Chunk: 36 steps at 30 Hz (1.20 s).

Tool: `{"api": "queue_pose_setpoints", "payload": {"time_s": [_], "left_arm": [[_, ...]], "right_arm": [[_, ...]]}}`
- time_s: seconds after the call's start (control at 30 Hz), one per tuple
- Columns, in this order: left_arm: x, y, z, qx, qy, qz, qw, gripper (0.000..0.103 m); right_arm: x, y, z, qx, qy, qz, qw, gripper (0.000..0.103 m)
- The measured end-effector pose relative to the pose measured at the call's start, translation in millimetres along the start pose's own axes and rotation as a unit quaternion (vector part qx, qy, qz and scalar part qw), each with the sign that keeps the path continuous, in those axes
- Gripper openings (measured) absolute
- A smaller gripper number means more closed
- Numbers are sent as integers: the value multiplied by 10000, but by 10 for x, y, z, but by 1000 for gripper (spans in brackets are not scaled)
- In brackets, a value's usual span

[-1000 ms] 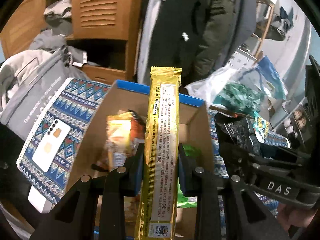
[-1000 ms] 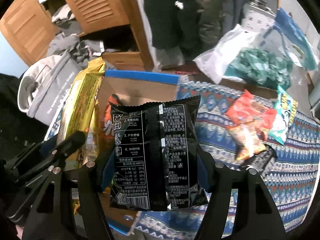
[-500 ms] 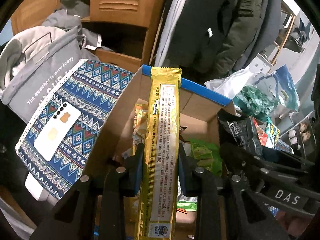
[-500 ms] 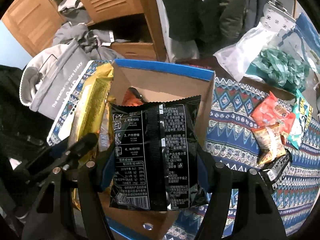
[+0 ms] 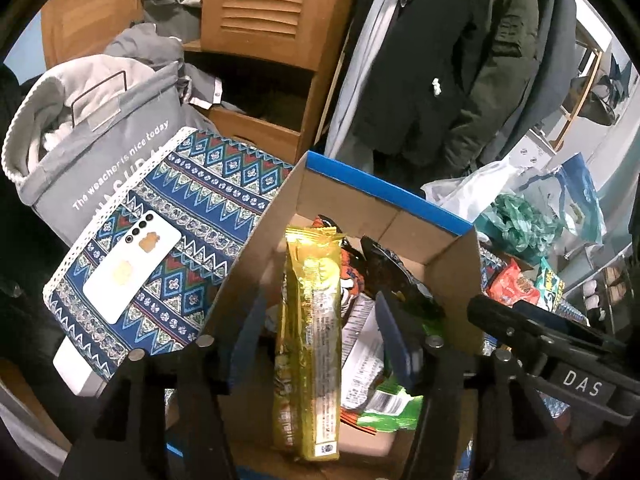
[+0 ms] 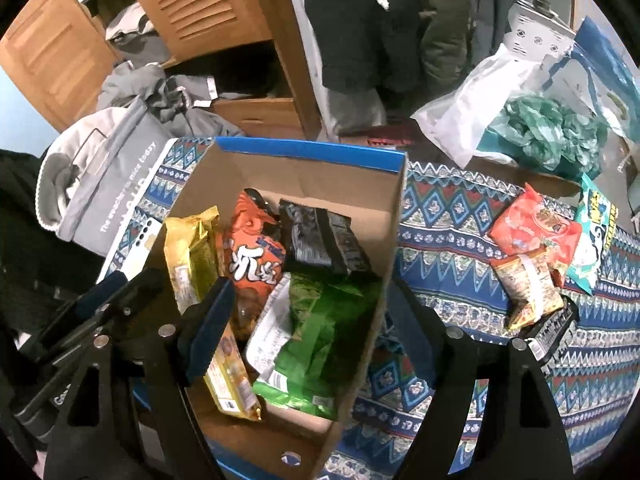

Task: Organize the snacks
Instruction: 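Move both tools back over the remaining snacks on the tablecloth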

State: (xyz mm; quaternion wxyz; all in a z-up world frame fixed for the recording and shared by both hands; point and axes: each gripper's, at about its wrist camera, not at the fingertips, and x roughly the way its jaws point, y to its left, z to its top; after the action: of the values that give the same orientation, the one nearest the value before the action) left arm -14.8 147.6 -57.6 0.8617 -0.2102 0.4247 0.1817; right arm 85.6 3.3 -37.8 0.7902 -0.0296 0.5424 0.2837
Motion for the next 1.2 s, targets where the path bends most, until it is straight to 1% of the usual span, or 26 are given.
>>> {"api": "queue_pose_setpoints", "payload": {"time_s": [0.07,0.2,0.27,0.43,0.73,1.0,1.2], "left_arm": [[-27,-58,-4,86,-61,38,9999,67],[-60,-151,-21,187,-81,21,9998,70],[-72,-205,-32,217,-74,5,9997,74],[-67,-346,-81,281,18,-89,9996,74],[-53,-660,-155,523,142,-221,9983,74],[13,-1005,-226,697,319,-341,9965,74],[84,-1302,-256,805,513,-497,9942,75]], "right_arm": [[-20,-48,-9,42,1,-29,10000,79],[-73,-141,-22,122,-31,-80,9999,79],[-109,-211,-29,184,-56,-100,9998,79],[-188,-378,-49,292,-119,-192,9993,79],[-309,-817,-108,625,-157,-346,9973,79],[-375,-1197,-202,859,-135,-519,9949,79],[-408,-1531,-229,1046,-106,-717,9919,79]]}}
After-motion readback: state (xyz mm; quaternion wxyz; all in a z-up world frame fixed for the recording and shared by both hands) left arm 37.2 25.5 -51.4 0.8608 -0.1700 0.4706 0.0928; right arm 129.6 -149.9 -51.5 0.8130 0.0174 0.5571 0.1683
